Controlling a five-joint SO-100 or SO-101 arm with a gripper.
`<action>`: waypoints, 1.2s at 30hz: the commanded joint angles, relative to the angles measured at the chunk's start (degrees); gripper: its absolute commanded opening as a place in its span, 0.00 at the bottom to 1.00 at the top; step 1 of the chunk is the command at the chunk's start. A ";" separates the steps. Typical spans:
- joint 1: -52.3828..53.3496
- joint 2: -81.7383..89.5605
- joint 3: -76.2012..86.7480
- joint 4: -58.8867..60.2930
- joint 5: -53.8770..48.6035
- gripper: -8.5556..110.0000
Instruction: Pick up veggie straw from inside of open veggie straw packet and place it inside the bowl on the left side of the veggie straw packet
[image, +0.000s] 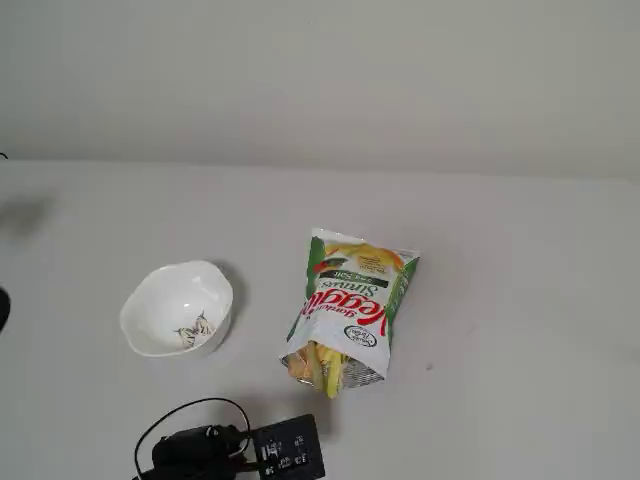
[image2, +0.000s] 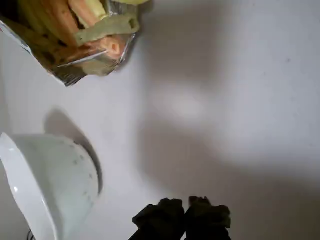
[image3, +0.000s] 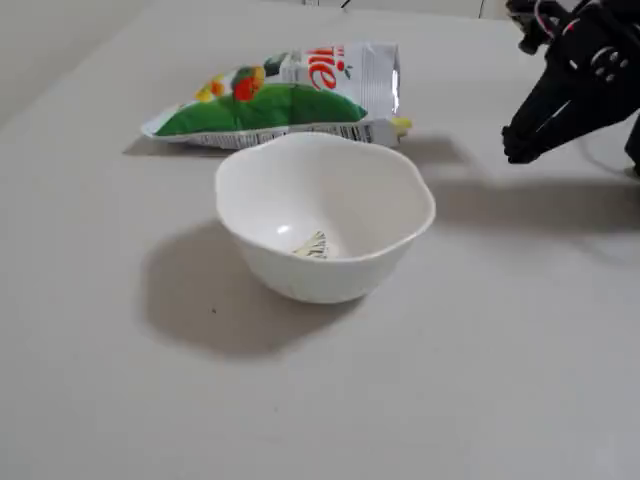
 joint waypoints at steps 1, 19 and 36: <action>-0.70 0.53 0.00 -1.41 -0.70 0.07; 16.87 -1.23 -1.23 -9.76 -43.86 0.08; 19.69 -49.39 -22.94 -32.34 -59.59 0.12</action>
